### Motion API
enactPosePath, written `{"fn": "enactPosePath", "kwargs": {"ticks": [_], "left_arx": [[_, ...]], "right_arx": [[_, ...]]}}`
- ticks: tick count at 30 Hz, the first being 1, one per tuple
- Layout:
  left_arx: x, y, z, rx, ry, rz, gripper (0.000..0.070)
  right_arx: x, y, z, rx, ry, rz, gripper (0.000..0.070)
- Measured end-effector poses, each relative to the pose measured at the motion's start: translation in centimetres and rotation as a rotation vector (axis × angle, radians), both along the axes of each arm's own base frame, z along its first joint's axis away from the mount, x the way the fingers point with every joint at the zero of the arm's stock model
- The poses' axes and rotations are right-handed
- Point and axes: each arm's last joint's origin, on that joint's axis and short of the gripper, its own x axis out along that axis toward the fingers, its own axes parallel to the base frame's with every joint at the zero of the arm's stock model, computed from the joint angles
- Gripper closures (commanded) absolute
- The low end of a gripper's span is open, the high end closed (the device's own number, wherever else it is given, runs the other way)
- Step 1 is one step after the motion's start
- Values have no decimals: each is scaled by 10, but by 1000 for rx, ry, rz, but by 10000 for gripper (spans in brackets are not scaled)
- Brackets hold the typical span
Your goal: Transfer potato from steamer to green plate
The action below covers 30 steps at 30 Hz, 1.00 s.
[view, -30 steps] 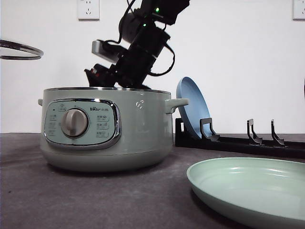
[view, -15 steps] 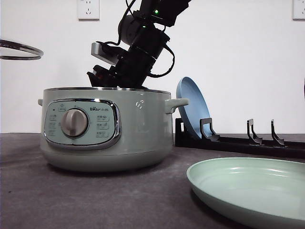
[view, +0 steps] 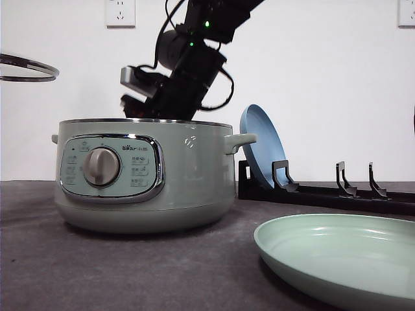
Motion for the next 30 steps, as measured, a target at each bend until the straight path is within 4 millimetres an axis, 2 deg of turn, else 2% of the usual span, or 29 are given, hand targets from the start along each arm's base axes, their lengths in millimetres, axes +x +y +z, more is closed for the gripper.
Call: {"fn": "enactPosePath", "kwargs": {"ticks": [3, 6, 9, 11, 13, 15, 20, 24, 27, 30], "left_arx": [[0, 0, 0, 0, 0, 0, 700], [0, 0, 0, 0, 0, 0, 700], [0, 0, 0, 0, 0, 0, 700], [0, 0, 0, 0, 0, 0, 700], [0, 0, 0, 0, 0, 0, 700], [0, 0, 0, 0, 0, 0, 700], [0, 0, 0, -1, 0, -1, 700], [0, 0, 0, -1, 0, -1, 700], [0, 0, 0, -1, 0, -1, 700], [0, 0, 0, -1, 0, -1, 700]], "right_arx": [[-4, -6, 31, -11, -18, -19, 501], [-16, -25, 83, -6, -72, -50, 501], [-41, -53, 137, 13, -124, -78, 501], [-60, -73, 165, 16, -143, -96, 501], [-77, -91, 189, 23, -176, -118, 501], [-90, -106, 204, 29, -210, -143, 501], [-134, -140, 221, -1, -248, -183, 501], [-176, -168, 222, 0, -241, -198, 501], [-203, -185, 211, -9, -216, -210, 501], [-221, -198, 187, -40, -155, -233, 501]]}}
